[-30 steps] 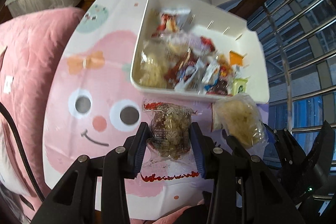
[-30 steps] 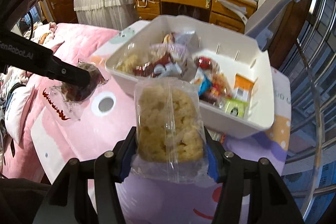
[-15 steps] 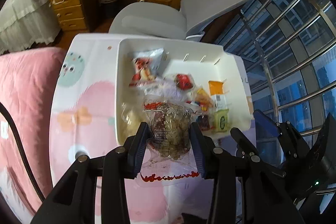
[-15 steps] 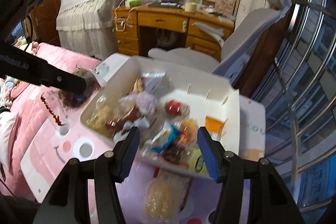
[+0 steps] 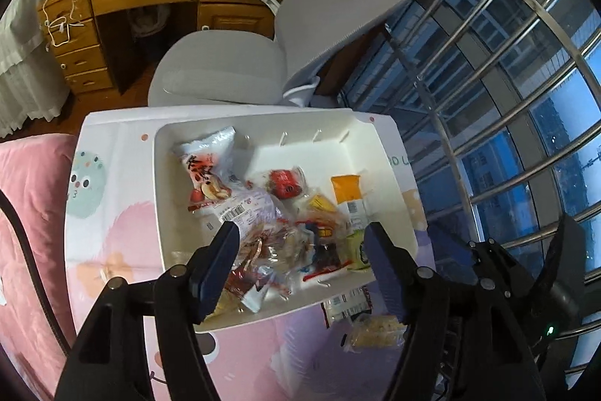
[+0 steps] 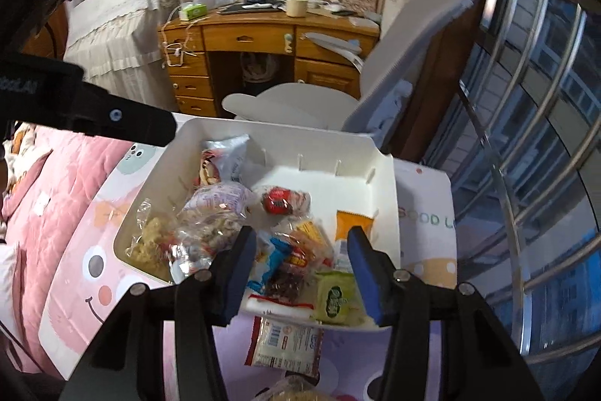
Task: Organize snacks
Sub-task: 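Carry both bags over the white tray and open both tools, then withdraw both open tools toward the white-and-red packet and clear cake bag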
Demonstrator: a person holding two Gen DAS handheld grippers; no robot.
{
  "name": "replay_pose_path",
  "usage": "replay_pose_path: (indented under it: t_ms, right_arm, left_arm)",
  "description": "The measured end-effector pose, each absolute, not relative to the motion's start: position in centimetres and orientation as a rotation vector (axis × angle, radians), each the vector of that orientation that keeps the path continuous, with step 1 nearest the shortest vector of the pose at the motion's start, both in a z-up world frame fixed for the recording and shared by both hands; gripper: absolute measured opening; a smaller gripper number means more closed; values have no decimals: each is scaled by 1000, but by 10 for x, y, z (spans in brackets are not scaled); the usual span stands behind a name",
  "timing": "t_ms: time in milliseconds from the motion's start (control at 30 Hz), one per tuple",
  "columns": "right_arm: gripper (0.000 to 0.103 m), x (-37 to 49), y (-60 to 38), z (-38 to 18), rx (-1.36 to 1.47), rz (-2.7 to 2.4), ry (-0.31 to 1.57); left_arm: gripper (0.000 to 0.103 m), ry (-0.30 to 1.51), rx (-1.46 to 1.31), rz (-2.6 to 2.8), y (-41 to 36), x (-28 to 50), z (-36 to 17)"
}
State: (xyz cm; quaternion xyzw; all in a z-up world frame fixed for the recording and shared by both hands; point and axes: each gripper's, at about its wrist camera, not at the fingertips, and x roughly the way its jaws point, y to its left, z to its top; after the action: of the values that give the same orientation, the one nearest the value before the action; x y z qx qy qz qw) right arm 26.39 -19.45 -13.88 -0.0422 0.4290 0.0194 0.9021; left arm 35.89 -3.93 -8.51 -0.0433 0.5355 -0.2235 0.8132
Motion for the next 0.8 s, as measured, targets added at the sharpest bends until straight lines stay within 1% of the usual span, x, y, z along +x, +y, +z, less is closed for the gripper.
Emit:
replay_pose_path:
  t_ms: [133,467,533,600,800]
  right_arm:
    - [51,257,-209,-143,-28,1,925]
    - [54,219,-244,-156,122,-77,1035]
    - [54,210,-250,-161,150,-93,1067]
    - [57,200,-257,-167,190,-105,1102]
    - [58,172,-271,-192,283,-130,1199]
  left_arm:
    - [68,1162,-85,-488,-44,349,-90]
    - [72,1209,-81,-497,-52,304,-109]
    - [72,1229,-79,-498,-55,294,-117]
    - [72,1249,-75,-506,-59,284,-126]
    - [73,1314,-61,-523,-74,265,-153]
